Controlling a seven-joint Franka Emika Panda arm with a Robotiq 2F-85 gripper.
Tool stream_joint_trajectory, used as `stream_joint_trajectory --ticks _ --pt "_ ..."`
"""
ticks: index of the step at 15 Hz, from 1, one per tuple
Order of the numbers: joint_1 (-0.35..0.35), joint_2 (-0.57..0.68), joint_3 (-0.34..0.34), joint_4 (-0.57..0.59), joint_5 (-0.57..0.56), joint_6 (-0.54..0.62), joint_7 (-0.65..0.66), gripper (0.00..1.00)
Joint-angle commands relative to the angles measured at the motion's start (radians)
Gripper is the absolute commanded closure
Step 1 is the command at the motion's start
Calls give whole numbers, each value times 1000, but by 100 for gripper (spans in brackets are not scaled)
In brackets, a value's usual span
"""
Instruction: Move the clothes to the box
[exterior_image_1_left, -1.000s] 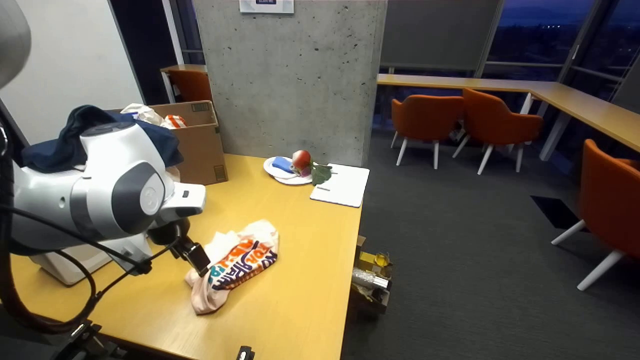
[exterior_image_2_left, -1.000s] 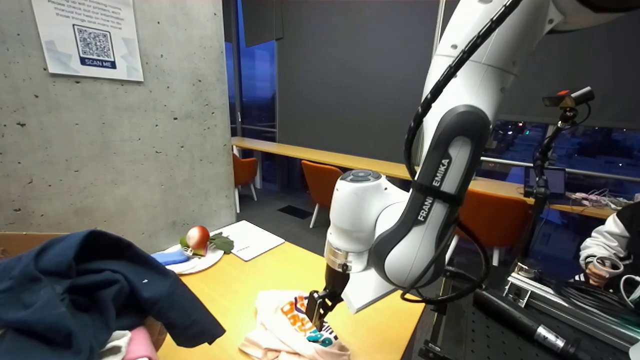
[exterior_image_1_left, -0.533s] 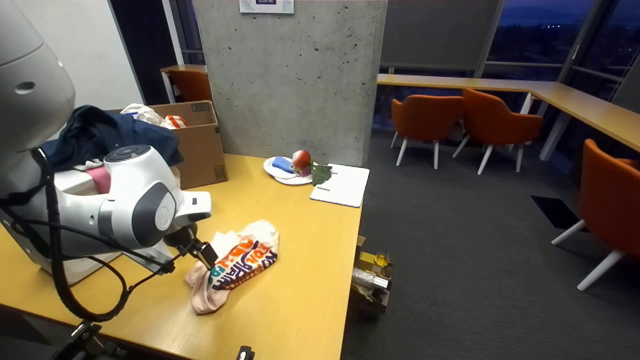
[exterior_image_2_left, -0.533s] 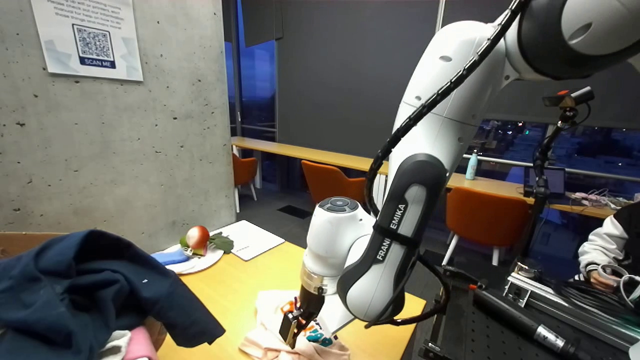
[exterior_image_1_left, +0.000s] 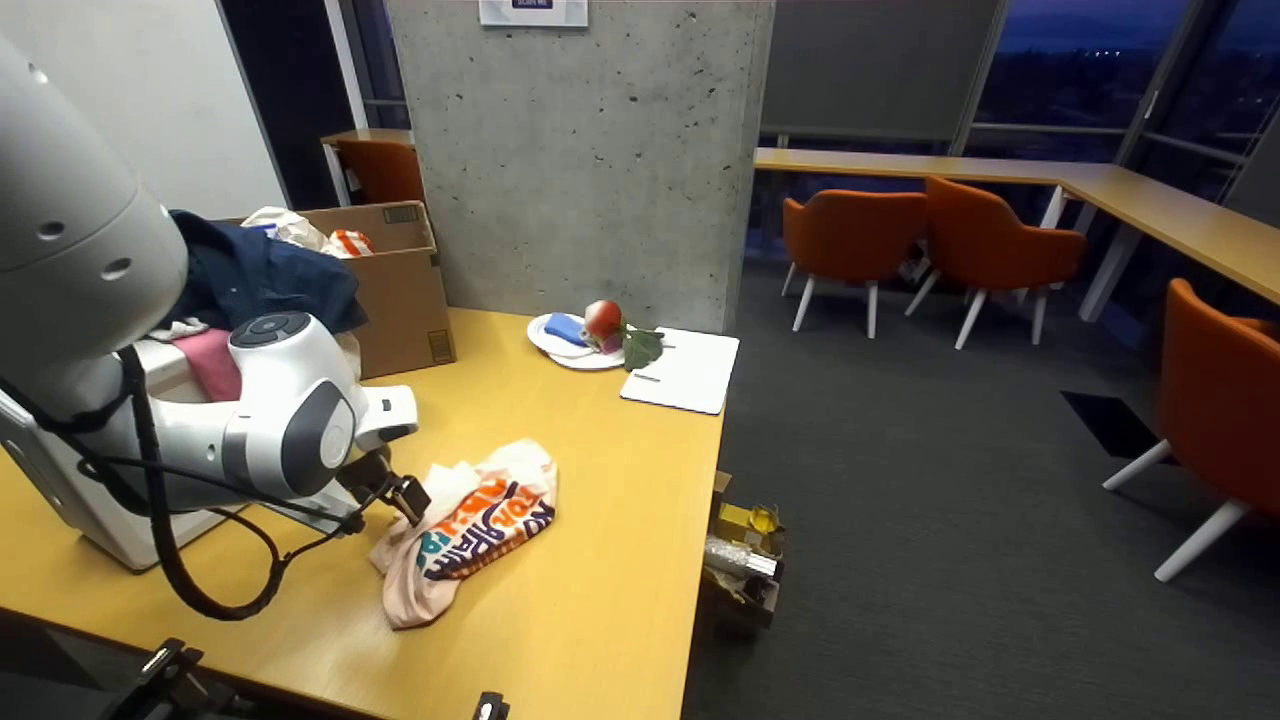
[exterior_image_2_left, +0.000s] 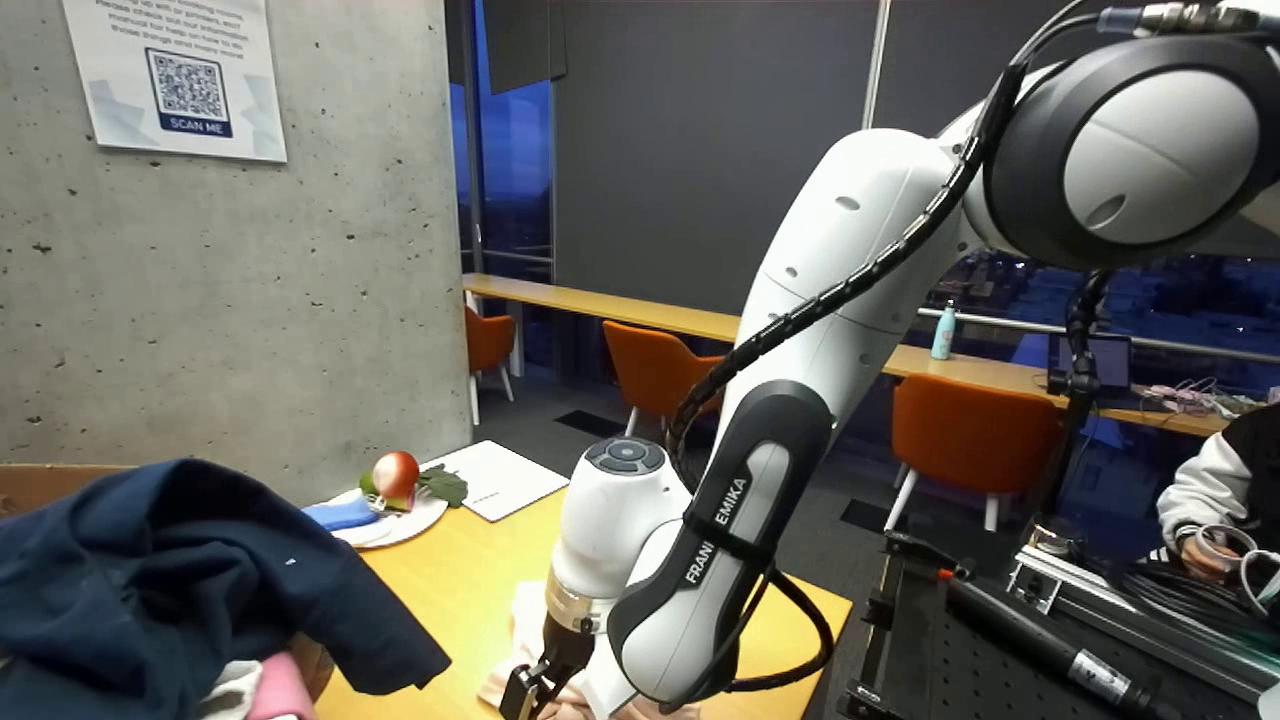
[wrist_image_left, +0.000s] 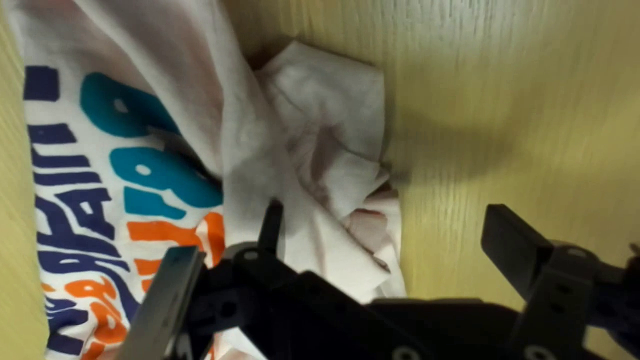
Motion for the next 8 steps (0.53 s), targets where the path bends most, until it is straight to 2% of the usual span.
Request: stream_joint_trajectory --ticks 1,8 --pt "4 13 -1 20 49 -35 -57 0" --pt "52 -88 -82 -118 66 -35 -26 0"
